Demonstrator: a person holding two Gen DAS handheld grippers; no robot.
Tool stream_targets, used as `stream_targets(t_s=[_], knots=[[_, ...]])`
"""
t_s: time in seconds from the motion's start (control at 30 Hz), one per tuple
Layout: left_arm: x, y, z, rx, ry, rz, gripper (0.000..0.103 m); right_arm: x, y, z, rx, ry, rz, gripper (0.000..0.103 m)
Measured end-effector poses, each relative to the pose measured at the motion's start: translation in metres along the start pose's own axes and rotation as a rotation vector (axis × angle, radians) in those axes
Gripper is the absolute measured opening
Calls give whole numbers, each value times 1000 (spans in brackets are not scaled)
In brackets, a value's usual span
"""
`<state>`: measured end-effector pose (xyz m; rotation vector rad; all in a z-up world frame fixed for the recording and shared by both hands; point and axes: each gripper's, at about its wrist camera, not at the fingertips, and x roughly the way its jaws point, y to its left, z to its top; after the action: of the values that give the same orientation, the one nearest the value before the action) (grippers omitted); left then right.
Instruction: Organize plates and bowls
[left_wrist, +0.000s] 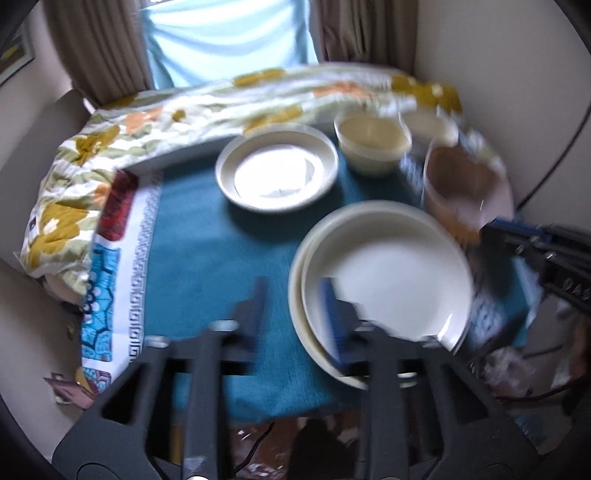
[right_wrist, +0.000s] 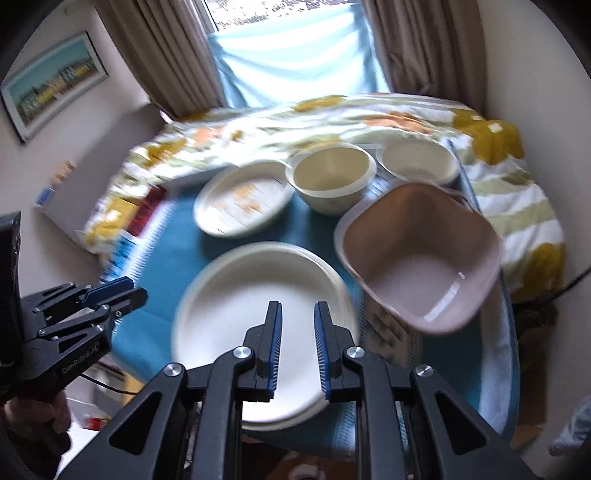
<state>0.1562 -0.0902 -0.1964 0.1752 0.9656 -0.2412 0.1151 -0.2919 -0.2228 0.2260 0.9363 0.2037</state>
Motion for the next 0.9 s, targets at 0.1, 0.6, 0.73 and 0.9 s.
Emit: stream_targets(t_s=[0.1, 0.6, 0.73, 0.9], knots=[[-26, 21, 16, -44, -113, -4, 103, -8, 11, 19, -9, -45, 41, 82], [65, 132, 126, -27, -7, -164, 103, 86, 59, 98, 77, 68, 11, 102], [124, 145, 143, -9, 70, -268, 99, 127, 48, 110, 189, 111, -44, 102], [189, 147, 155, 28, 165, -334, 74, 169, 32, 113, 306, 136, -99, 89]])
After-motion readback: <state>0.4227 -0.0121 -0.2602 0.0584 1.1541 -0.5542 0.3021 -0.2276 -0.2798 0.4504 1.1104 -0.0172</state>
